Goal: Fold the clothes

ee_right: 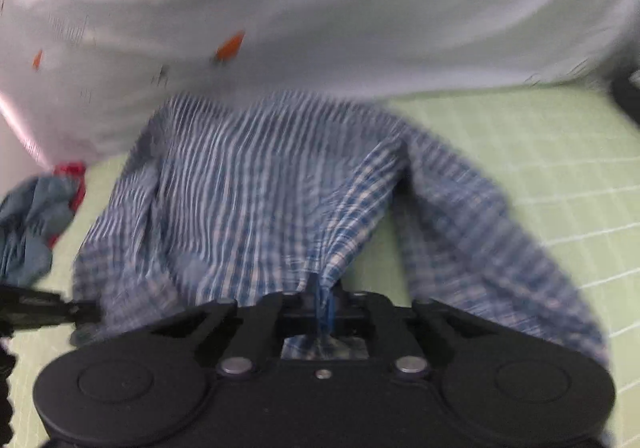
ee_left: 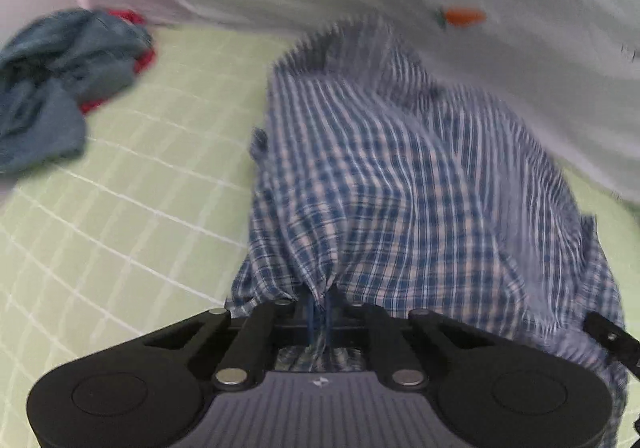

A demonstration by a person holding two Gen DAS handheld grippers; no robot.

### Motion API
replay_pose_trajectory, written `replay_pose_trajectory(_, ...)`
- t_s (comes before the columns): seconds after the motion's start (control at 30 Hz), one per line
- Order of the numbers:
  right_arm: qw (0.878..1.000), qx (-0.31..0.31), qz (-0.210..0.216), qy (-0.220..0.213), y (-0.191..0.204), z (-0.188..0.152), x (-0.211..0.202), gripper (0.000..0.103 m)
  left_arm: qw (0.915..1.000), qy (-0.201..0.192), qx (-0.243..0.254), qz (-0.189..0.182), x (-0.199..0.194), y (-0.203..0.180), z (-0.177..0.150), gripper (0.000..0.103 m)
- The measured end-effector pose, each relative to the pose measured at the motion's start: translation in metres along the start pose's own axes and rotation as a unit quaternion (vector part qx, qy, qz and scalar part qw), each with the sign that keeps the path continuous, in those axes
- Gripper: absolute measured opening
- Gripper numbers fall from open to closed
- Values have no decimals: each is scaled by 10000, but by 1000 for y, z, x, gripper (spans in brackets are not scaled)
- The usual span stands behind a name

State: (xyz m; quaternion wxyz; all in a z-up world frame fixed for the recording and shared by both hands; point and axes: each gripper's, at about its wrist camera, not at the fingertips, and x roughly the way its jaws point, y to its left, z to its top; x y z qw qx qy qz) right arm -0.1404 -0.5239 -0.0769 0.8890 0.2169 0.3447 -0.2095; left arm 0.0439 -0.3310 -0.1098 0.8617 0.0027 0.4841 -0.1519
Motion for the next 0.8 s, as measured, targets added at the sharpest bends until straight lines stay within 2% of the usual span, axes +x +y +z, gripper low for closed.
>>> replay_pose_trajectory(0.13, 9977, 373, -91, -564, -21, 15, -40, 3, 9973, -414, -359, -483, -59, 18, 12, 5)
replay_pose_trajectory(0.17, 9967, 352, -172, -712, -22, 17, -50, 3, 9969, -514, -372, -471, -70, 20, 15, 5)
replay_pose_trajectory(0.3, 9921, 331, -357, -1156, -25, 26, -80, 3, 9971, -667, -356, -97, -80, 37, 21, 0)
replay_pose_trajectory(0.37, 9909, 235, -584, -1186, -27, 26, -79, 2, 9966, -743, -348, 90, -85, 45, 23, 0)
replay_pose_trajectory(0.57, 9933, 297, -833, -747, -39, 14, -66, 3, 9926, -968, -324, 652, -100, 69, 31, 1)
replay_pose_trajectory(0.63, 9946, 224, -797, -625, -36, 8, -63, 5, 9905, -1042, -315, 838, -105, 77, 34, 9)
replay_pose_trajectory(0.67, 9950, 235, -781, -570, -35, 5, -63, 6, 9913, -1001, -337, 791, -103, 78, 34, 22)
replay_pose_trajectory(0.7, 9954, 246, -764, -515, -34, 2, -63, 7, 9944, -822, -391, 532, -95, 72, 30, 35)
replay_pose_trajectory(0.8, 9957, 209, -816, -396, -28, -1, -61, 22, 9983, -342, -466, 49, -71, 46, 13, 53)
